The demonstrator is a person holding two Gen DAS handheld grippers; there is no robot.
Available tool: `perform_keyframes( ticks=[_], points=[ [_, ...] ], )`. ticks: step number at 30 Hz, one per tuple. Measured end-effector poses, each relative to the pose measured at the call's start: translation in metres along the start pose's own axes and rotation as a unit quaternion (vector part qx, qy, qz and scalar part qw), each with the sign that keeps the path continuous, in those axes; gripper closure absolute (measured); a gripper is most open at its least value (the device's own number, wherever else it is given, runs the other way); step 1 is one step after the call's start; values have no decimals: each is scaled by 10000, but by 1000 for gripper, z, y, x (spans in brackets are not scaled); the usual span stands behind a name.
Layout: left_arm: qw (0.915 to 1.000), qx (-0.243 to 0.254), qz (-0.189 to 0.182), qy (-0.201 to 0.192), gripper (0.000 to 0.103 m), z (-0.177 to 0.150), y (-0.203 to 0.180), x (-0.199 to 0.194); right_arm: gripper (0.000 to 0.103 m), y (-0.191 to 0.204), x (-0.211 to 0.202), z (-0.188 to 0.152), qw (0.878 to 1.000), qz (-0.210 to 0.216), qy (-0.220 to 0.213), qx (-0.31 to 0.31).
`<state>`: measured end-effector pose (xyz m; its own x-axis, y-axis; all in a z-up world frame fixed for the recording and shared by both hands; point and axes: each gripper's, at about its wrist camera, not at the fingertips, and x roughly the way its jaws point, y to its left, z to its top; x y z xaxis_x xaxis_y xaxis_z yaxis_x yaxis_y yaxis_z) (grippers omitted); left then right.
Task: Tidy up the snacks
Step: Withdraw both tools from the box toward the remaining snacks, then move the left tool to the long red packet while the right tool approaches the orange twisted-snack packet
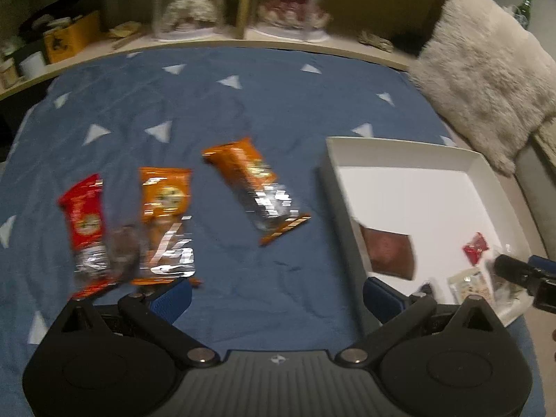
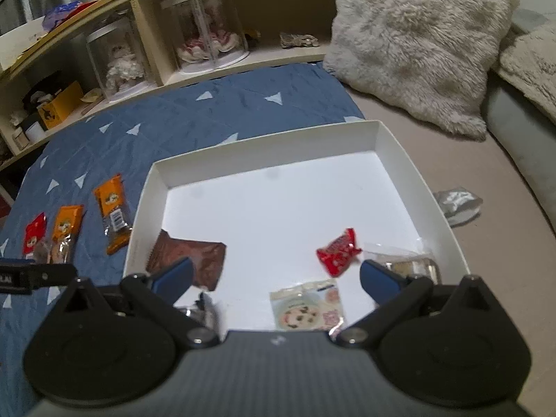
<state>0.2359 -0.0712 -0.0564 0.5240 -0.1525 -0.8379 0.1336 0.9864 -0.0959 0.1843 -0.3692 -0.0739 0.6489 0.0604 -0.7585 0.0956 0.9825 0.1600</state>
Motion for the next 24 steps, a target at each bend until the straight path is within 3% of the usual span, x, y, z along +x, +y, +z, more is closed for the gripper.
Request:
perform_keyframes(
  ticks=[14,24],
  points=[
    [9975,-370,563,-234,0,-5,95,-27,0,50,4,7,9976,523,-375,-242],
    [9906,-1063,789,-348,0,-5,152,-21,0,111,19,3,9929,939,-480,-545]
  ],
)
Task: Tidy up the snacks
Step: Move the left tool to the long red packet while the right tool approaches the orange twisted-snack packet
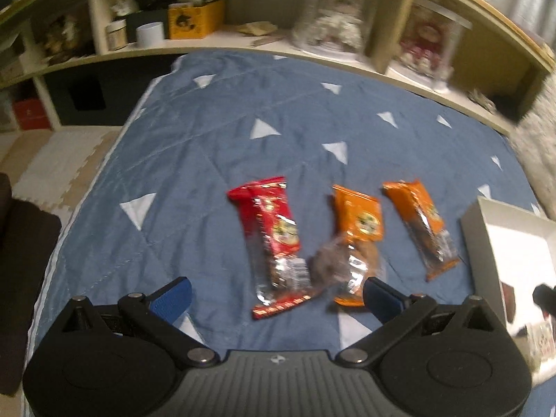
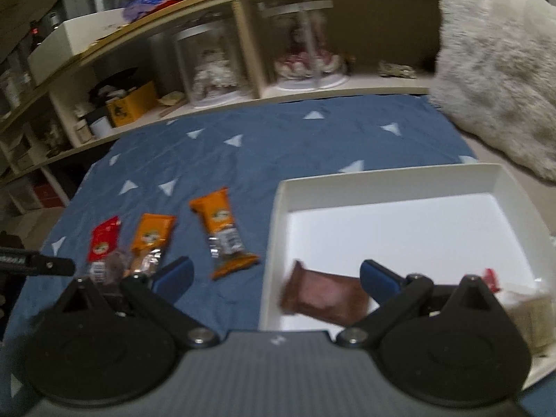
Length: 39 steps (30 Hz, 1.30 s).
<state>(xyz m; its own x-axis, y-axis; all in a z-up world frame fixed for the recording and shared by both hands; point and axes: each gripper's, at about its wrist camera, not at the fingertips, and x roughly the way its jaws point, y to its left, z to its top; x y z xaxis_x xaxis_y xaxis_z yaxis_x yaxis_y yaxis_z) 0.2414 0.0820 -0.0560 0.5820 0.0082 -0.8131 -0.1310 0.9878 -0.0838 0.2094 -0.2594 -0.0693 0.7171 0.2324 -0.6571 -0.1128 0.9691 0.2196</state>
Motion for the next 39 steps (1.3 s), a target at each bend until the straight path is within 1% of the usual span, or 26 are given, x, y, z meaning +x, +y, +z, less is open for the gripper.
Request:
perform_keyframes(
  ticks=[4,7,11,15,19,21,24,28,32,34,35,39],
  points=[
    [9997,-256,50,-8,0,4,9,11,0,24,13,-3,9996,250,-76,67],
    [9990,-452,67,-30,0,7,16,21,0,41,29,-9,9986,468,-45,230],
    [9973,-737,20,-70,0,11,20,34,0,60,53,-14,9975,584,3,392],
    [9962,-872,-16,-44,0,15,19,51,1,71,73,-18,9970,590,233,442],
    [9962,-871,-2,-5,0,16,16,65,5,80,88,-23,9954,780,430,355],
    [9961,-885,61,-19,0,17,15,70,12,87,94,-24,9950,850,456,255],
    [9963,-844,131,-22,0,17,14,76,19,97,103,-23,9935,986,546,148],
    [9974,-672,250,-1,0,17,12,82,22,113,115,-23,9910,1161,663,-38],
    [9976,-542,434,12,0,18,12,85,29,127,124,-23,9913,1032,721,-383],
    [9975,-534,453,14,0,18,13,86,36,133,127,-23,9905,1002,677,-653],
    [9975,-537,455,9,0,18,14,86,45,133,127,-23,9904,1015,654,-680],
    [9976,-478,488,68,0,16,14,87,46,130,124,-21,9893,1084,711,-667]
  ],
)
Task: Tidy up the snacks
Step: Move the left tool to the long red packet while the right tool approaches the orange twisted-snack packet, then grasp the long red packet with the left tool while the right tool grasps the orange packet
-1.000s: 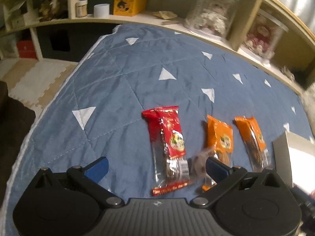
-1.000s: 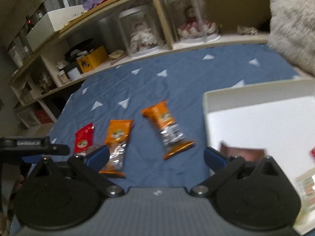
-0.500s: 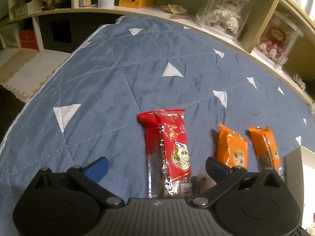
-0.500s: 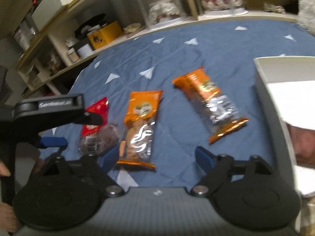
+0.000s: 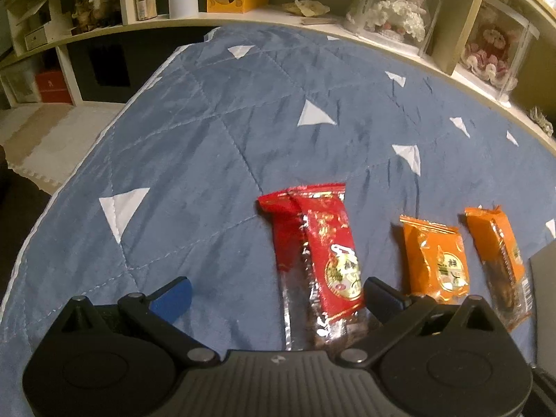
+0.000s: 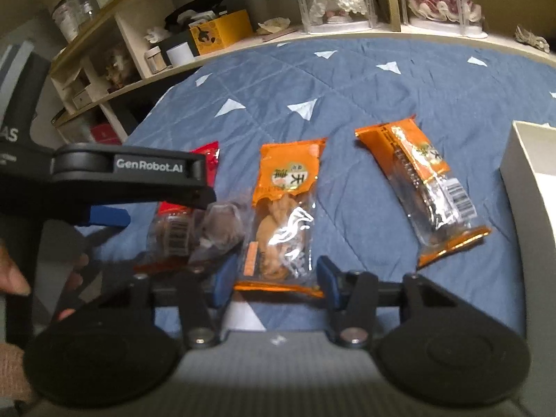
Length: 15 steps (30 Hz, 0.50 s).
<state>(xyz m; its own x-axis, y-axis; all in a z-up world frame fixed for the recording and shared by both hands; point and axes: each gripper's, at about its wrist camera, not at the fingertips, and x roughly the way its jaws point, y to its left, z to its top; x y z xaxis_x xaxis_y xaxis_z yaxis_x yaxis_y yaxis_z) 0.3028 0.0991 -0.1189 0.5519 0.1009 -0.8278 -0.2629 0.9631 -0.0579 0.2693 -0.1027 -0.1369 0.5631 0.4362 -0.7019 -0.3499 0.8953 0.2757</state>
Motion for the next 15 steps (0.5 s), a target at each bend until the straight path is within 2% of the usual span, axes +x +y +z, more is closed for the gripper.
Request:
perform_keyframes(
  ticks=[8,12,15],
  points=[
    [9999,80,-10,73,0,-6,1,-1,47,1,-19,-4,9994,-87,223,-269],
    [9997,226,-23,94,0,-8,0,0,47,-2,-40,-12,9973,-129,498,-527],
    [9999,-1,-98,32,0,-7,4,-3,47,-5,-59,-19,9951,-134,684,-707]
  ],
)
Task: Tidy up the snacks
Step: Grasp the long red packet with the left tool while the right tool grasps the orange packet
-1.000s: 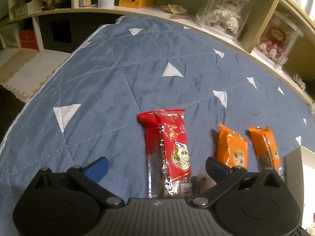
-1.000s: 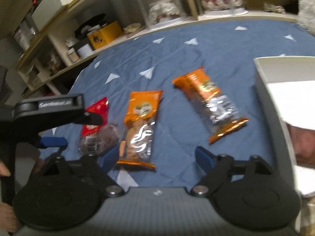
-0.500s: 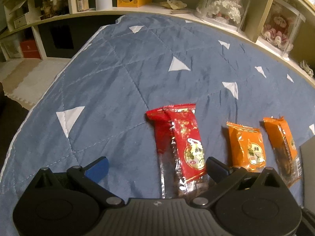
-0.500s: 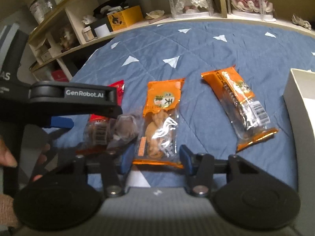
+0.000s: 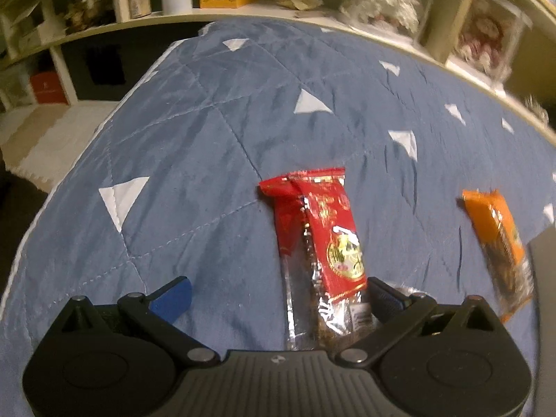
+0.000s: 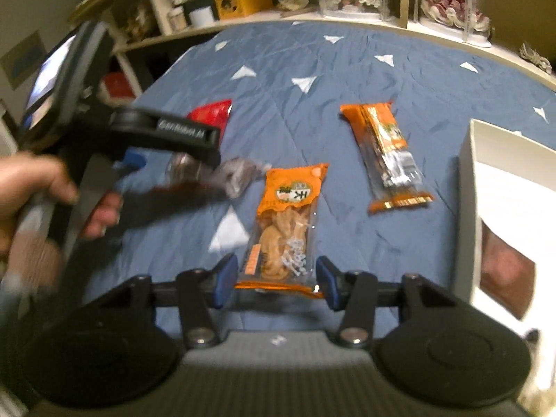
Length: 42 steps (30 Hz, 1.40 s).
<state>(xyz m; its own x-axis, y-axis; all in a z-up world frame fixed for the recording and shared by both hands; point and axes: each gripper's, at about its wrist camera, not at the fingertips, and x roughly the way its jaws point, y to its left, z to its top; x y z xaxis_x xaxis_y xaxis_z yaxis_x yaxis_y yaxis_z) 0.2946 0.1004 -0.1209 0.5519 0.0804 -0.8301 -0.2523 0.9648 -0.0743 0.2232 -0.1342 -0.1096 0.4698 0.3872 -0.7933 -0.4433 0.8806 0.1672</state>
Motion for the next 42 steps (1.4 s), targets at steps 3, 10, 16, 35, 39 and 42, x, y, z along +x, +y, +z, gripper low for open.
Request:
perform_keyframes(
  ticks=[3,10,16,35,39,42],
  points=[
    [9996,-205,-178,-51,0,3,4,-2,47,-3,-19,-14,9998,90,174,-61],
    [9997,59,-248,-12,29,3,-8,-12,47,-4,-38,-52,9970,206,746,-20],
    [9969,666,-357,221,56,-1,-22,-20,44,-9,-38,-55,9973,337,572,310],
    [9896,1156,-392,756,53,-25,-21,-31,36,-13,-4,-38,9956,226,498,756],
    [9892,1180,-248,833,54,-26,-25,-21,41,-7,3,-36,9960,110,574,676],
    [9886,1257,-211,807,59,-26,-26,-24,43,-5,8,-37,9963,48,649,570]
  ],
)
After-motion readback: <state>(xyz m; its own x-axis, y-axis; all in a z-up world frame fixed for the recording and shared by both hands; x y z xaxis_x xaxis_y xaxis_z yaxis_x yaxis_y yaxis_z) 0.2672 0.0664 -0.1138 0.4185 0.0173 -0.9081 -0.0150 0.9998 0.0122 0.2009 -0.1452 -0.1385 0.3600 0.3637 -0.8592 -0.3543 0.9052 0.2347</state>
